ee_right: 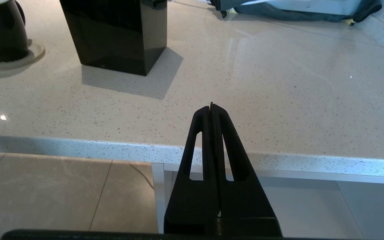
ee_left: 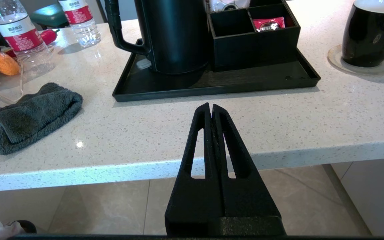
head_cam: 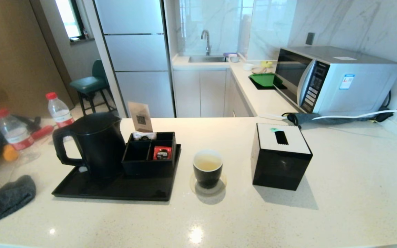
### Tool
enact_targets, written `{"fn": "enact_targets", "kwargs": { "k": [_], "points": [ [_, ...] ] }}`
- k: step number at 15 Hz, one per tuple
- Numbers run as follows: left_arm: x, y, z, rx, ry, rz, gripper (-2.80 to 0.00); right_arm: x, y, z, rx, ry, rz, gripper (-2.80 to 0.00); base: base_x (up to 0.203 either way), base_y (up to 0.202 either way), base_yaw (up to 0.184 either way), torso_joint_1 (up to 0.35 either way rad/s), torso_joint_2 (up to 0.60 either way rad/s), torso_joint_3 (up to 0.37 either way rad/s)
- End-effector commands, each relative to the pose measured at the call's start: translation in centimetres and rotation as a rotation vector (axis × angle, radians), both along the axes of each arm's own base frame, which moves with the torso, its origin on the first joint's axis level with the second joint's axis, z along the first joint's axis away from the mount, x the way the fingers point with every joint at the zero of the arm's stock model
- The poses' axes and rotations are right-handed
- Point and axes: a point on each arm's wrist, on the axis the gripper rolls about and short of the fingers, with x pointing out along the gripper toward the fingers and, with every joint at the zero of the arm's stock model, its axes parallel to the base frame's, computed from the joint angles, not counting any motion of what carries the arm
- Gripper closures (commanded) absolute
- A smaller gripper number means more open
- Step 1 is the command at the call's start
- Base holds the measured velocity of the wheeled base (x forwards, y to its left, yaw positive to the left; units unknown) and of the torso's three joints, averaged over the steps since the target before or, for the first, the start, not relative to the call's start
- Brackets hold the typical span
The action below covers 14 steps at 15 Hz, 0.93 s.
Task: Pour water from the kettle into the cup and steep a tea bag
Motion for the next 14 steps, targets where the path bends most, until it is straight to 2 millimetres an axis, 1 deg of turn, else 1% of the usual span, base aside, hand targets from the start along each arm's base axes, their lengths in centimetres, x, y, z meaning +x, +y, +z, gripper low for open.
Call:
{"fn": "enact_targets", "kwargs": {
  "k": [1,14],
  "points": [
    [0.00,0.00,0.00,0.000,0.000,-0.001,0.00,-0.28,0.00,-0.10,0.004,-0.036,0.003,0.00,0.000,0.000,0.000,0.000,0.00,0.000],
    [0.00,0.00,0.00,0.000,0.000,0.001,0.00,-0.28,-0.01,-0.07,0.034,-0.039,-0.001,0.00,0.000,0.000,0.000,0.000,0.00,0.000]
  ]
}}
